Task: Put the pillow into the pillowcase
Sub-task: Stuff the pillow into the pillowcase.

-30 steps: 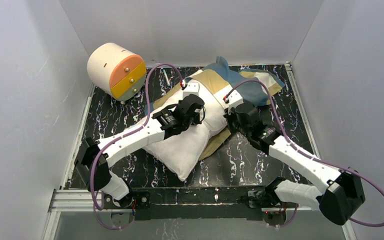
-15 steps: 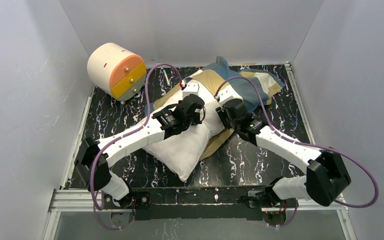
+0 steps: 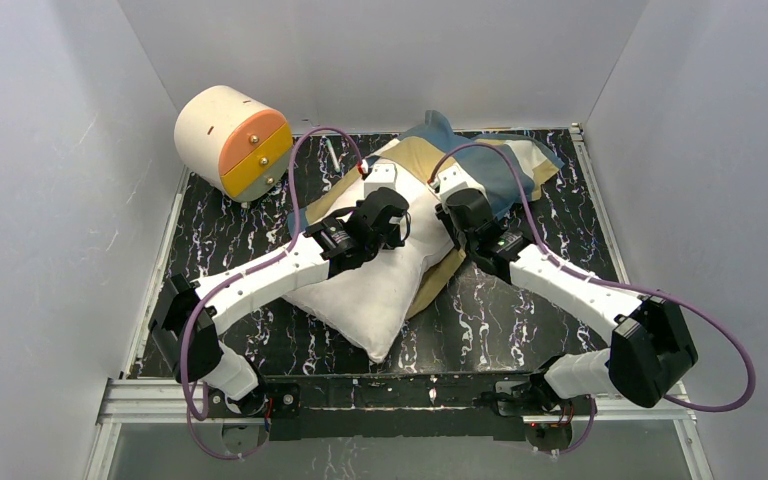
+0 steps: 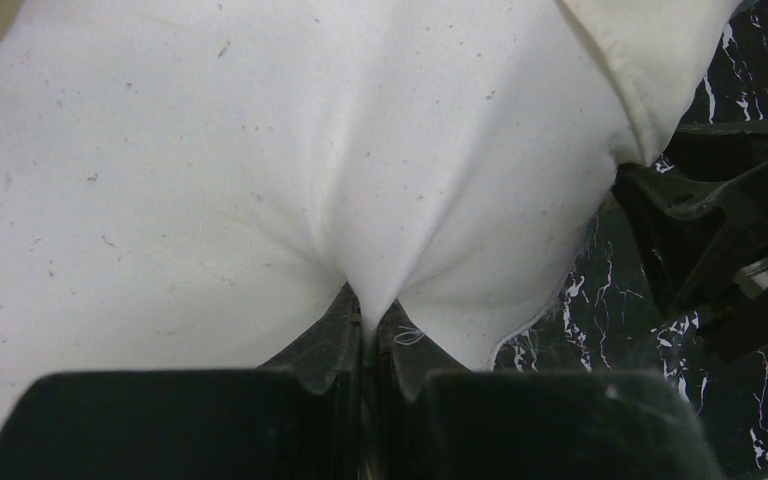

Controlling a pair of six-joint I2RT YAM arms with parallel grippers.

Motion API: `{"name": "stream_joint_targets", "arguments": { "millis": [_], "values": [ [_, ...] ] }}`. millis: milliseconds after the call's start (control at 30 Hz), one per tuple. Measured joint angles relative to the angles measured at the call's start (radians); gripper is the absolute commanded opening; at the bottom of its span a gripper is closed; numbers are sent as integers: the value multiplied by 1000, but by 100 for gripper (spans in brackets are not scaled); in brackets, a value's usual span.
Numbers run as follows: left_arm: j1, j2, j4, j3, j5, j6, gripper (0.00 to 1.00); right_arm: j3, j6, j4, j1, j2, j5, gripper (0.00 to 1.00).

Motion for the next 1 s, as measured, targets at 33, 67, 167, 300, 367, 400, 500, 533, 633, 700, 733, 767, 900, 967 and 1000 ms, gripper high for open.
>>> {"name": "stream_joint_targets", "arguments": {
  "millis": [33, 67, 167, 300, 367, 400, 500, 533, 633, 700, 733, 767, 900, 967, 1000],
  "values": [
    [0, 0, 0, 0, 0, 0, 0, 6, 0, -9, 0, 0, 2, 39],
    [0, 0, 0, 0, 0, 0, 0, 13, 1, -19, 0, 1, 4, 37],
    [0, 0, 0, 0, 0, 0, 0, 46, 11, -60, 0, 3, 6, 26],
    [0, 0, 0, 0, 0, 0, 0, 85, 31, -100, 0, 5, 6, 13],
    [0, 0, 0, 0, 0, 0, 0, 93, 36, -110, 0, 9, 6, 2],
    [0, 0, 0, 0, 1, -1, 0, 96, 37, -117, 0, 13, 5, 1],
    [0, 0, 0, 0, 3, -3, 0, 100, 44, -140, -1, 26, -29, 1],
    [0, 1, 0, 0, 4, -4, 0, 105, 48, -151, -1, 28, -48, 1],
    [0, 6, 0, 0, 3, -7, 0, 142, 69, -204, -3, 36, -117, 11],
    [0, 14, -1, 4, 0, -7, 0, 168, 79, -231, -7, 36, -156, 6],
    [0, 18, -1, 5, -3, -7, 0, 180, 82, -245, -7, 36, -172, 1],
    [0, 19, -1, 6, -5, -7, 0, 192, 88, -254, -8, 35, -188, 1],
    [0, 26, 0, 7, -11, -15, 0, 204, 92, -280, -10, 31, -259, 1],
    [0, 38, 3, 7, -10, -27, 0, 217, 92, -305, -14, 32, -327, 1],
    [0, 46, 3, 7, -11, -32, 0, 224, 92, -317, -18, 32, -367, 1]
  ]
}}
